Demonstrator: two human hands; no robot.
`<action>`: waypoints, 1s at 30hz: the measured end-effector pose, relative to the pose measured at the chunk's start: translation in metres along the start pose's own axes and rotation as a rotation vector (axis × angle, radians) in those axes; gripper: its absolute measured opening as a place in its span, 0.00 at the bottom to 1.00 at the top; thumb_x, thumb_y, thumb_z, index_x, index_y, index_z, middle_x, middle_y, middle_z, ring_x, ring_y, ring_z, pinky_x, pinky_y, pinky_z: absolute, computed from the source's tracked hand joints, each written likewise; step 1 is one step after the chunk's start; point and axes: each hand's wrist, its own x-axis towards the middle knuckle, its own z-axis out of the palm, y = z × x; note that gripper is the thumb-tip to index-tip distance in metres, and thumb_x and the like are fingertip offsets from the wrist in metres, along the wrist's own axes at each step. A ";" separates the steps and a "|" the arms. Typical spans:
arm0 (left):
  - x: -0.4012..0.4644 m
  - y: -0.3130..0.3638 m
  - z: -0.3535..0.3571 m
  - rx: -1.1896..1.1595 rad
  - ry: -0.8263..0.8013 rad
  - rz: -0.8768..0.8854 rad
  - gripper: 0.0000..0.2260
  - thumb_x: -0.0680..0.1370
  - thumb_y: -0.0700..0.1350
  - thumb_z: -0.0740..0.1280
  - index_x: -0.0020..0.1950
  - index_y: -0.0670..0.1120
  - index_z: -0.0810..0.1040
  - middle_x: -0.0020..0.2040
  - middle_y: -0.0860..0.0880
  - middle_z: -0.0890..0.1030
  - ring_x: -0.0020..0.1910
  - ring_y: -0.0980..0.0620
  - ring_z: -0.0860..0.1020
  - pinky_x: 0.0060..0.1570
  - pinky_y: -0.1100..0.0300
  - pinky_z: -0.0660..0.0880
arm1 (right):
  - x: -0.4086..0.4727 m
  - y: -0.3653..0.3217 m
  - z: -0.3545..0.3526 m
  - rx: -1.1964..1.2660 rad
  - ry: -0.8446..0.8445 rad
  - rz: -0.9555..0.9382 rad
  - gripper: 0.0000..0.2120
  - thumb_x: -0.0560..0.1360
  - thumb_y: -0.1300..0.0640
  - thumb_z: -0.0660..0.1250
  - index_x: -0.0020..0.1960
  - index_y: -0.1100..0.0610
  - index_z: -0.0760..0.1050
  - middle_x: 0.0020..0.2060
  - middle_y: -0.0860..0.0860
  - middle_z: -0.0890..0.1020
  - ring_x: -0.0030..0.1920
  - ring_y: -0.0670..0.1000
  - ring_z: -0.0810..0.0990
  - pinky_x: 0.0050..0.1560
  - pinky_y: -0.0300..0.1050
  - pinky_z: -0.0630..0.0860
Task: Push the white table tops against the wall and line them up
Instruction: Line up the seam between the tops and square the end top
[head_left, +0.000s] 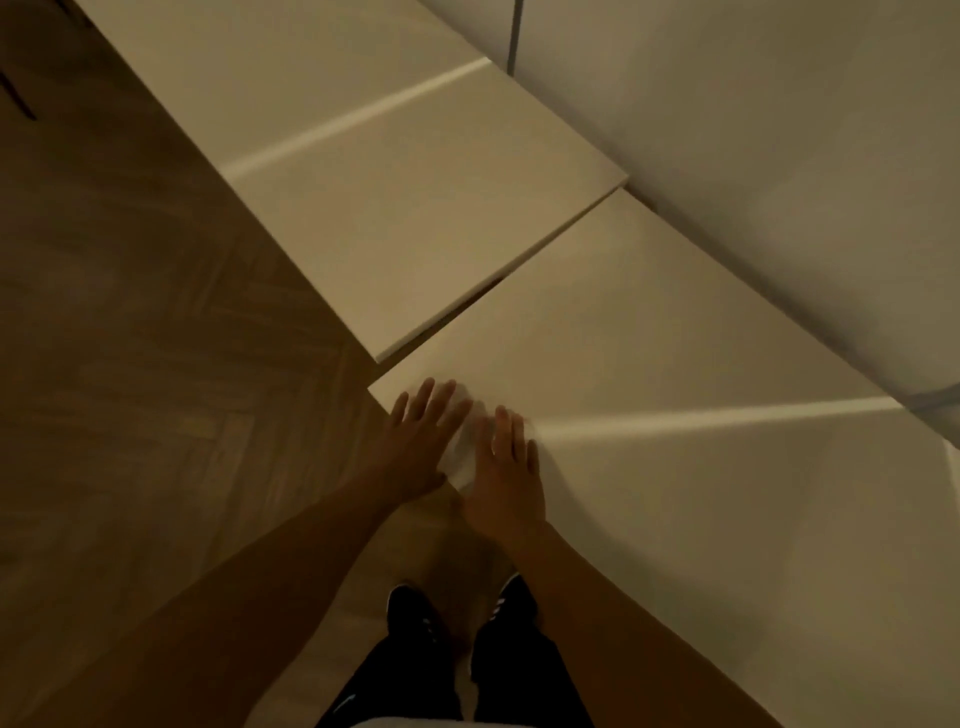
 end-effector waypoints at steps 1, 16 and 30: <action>0.005 -0.007 0.001 0.001 0.014 0.019 0.48 0.72 0.56 0.75 0.83 0.52 0.48 0.84 0.42 0.47 0.82 0.38 0.44 0.77 0.37 0.52 | 0.008 0.001 0.002 -0.020 0.003 0.005 0.52 0.72 0.35 0.68 0.81 0.54 0.41 0.81 0.58 0.44 0.80 0.62 0.40 0.78 0.61 0.46; 0.045 -0.066 0.011 0.047 0.023 0.227 0.55 0.70 0.52 0.78 0.84 0.52 0.41 0.84 0.46 0.42 0.82 0.39 0.41 0.79 0.39 0.48 | 0.057 -0.023 0.020 -0.078 -0.048 0.182 0.63 0.64 0.38 0.74 0.80 0.55 0.33 0.78 0.59 0.32 0.76 0.65 0.28 0.73 0.74 0.40; 0.085 -0.079 0.001 0.085 0.076 0.286 0.58 0.66 0.44 0.79 0.83 0.52 0.41 0.84 0.46 0.43 0.82 0.40 0.40 0.78 0.42 0.45 | 0.094 -0.018 0.017 -0.127 0.021 0.232 0.66 0.58 0.33 0.77 0.81 0.59 0.44 0.80 0.61 0.42 0.78 0.68 0.39 0.71 0.77 0.48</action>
